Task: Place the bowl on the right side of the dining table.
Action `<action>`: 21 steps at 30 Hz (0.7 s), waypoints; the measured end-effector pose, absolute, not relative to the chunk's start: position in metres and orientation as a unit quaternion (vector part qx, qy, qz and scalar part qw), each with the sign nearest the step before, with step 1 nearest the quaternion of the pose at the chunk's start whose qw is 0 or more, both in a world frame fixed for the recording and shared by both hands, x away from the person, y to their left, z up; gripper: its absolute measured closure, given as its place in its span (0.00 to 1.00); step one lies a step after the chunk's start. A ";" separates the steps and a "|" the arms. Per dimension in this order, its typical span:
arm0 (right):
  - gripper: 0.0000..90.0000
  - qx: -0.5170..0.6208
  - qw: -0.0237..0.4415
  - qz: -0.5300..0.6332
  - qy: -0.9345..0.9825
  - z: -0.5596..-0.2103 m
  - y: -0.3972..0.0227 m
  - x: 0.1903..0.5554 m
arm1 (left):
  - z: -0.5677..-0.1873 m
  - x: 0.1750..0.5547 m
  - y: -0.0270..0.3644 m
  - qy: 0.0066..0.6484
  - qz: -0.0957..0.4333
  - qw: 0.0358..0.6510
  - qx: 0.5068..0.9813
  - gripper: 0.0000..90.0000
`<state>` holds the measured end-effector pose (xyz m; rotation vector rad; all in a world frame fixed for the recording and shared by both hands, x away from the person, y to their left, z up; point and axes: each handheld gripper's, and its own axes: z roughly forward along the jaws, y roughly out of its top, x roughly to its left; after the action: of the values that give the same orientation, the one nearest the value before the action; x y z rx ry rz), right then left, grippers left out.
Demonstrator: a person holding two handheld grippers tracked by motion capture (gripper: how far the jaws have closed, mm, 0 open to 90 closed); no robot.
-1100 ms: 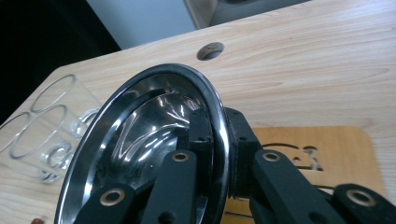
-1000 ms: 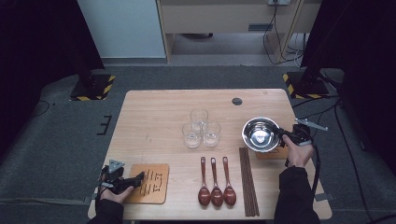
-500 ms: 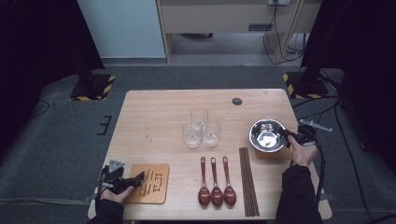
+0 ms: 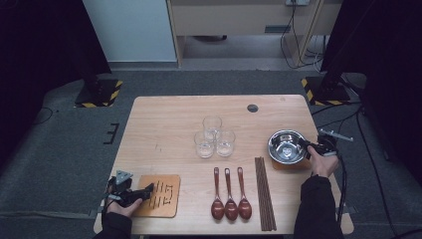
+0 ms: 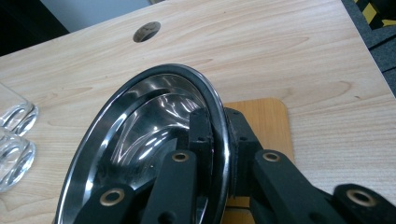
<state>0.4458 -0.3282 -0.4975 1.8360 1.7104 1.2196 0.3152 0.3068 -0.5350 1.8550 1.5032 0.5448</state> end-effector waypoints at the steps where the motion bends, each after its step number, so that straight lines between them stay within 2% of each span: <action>1: 0.92 0.649 0.174 0.430 0.603 -0.498 -0.329 0.446 | -0.535 0.315 0.307 0.577 0.209 0.339 0.713 0.02; 8: 0.92 0.653 0.175 0.427 0.601 -0.500 -0.329 0.447 | -0.535 0.315 0.307 0.577 0.209 0.339 0.713 0.02; 21: 0.82 0.661 0.193 0.383 0.615 -0.506 -0.330 0.449 | -0.535 0.315 0.307 0.577 0.209 0.339 0.713 0.02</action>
<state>0.4487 -0.3302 -0.5061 1.8559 1.7265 1.0757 0.3152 0.3067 -0.5350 1.8553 1.5033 0.5450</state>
